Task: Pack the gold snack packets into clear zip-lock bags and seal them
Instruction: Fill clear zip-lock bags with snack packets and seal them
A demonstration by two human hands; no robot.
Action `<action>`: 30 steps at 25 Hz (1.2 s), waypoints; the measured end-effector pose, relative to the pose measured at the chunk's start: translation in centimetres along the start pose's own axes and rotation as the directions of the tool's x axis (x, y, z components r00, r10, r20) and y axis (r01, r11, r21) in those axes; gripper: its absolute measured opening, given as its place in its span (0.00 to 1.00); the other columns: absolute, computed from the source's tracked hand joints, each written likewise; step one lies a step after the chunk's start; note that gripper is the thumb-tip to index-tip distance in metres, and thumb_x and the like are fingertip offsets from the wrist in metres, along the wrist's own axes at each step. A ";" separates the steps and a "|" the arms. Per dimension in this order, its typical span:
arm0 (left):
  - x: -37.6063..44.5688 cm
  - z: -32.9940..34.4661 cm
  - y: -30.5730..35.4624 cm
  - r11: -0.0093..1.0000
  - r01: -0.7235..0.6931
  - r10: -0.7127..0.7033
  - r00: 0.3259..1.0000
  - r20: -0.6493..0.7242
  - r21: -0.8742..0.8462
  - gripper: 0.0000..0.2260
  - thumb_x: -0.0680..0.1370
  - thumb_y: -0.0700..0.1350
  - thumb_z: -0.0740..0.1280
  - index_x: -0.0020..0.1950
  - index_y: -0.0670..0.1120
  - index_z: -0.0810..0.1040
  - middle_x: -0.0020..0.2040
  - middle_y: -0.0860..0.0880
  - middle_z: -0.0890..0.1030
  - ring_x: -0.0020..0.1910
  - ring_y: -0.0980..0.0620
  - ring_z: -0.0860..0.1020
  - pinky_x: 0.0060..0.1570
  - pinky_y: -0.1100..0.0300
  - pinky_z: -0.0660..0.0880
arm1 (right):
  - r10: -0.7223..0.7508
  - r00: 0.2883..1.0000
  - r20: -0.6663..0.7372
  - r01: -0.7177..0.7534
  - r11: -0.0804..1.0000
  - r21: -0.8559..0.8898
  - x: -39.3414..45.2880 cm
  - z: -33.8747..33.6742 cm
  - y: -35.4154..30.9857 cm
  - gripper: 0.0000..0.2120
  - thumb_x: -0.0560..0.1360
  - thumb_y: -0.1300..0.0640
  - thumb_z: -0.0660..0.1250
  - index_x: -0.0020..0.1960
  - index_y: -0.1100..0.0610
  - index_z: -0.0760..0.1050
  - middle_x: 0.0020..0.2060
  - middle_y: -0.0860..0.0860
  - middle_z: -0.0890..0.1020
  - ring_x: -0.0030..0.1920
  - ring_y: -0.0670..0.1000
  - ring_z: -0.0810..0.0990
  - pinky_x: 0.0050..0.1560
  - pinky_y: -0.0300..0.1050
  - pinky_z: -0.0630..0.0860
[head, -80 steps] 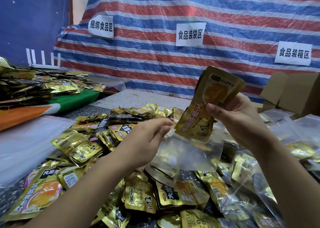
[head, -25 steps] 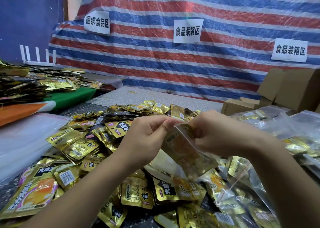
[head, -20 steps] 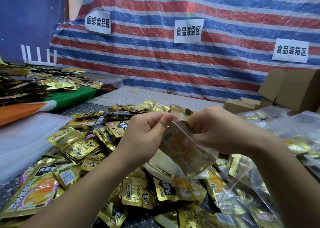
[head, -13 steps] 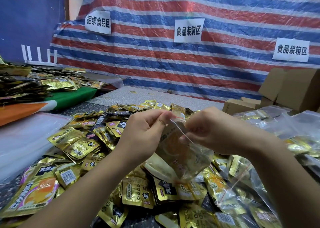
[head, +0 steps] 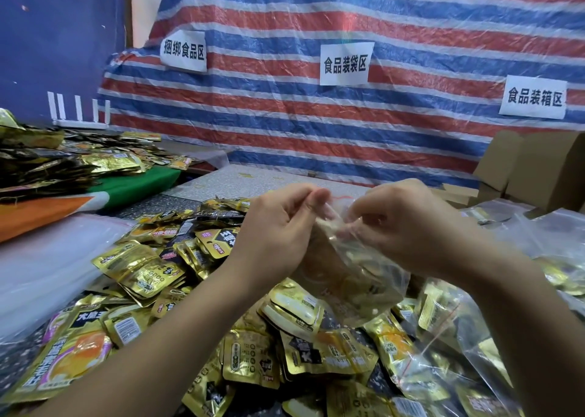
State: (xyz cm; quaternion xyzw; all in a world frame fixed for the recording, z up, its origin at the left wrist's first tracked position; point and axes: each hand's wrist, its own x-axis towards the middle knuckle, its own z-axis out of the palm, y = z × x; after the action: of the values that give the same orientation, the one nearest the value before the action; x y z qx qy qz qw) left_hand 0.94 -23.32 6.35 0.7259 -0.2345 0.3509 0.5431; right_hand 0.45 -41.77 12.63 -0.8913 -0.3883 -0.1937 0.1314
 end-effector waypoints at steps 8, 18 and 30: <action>4.1 0.3 2.8 0.987 -0.056 0.049 0.998 -0.046 -0.150 0.11 0.83 0.45 0.61 0.46 0.43 0.79 0.38 0.45 0.83 0.33 0.52 0.83 0.31 0.66 0.75 | -0.021 0.910 -0.414 0.037 0.999 0.032 -0.1 -2.0 1.6 0.31 0.80 0.38 0.53 0.34 0.60 0.77 0.29 0.52 0.80 0.31 0.48 0.78 0.32 0.42 0.74; 4.8 0.1 3.8 0.978 0.004 -0.010 1.000 -0.027 -0.210 0.11 0.82 0.51 0.62 0.51 0.44 0.77 0.39 0.46 0.85 0.33 0.47 0.84 0.30 0.59 0.79 | -0.092 0.809 -0.581 0.120 0.993 0.010 -0.2 -1.7 2.0 0.05 0.76 0.56 0.72 0.44 0.58 0.83 0.36 0.50 0.83 0.37 0.48 0.81 0.41 0.40 0.77; 3.4 -1.3 1.9 0.945 0.179 -0.201 0.978 -0.053 -0.272 0.07 0.80 0.44 0.65 0.46 0.45 0.81 0.39 0.51 0.85 0.36 0.52 0.83 0.35 0.61 0.78 | 0.403 0.664 -0.630 -0.112 0.886 0.450 0.9 -0.2 3.3 0.10 0.79 0.56 0.54 0.43 0.53 0.71 0.37 0.51 0.77 0.42 0.59 0.79 0.40 0.54 0.75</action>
State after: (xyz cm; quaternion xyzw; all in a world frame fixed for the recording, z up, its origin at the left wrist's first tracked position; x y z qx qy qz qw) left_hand 1.44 -22.51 10.39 0.6510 -0.1866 0.2910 0.6758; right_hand 3.40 -43.48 12.94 -0.7518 -0.2041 -0.4221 0.4636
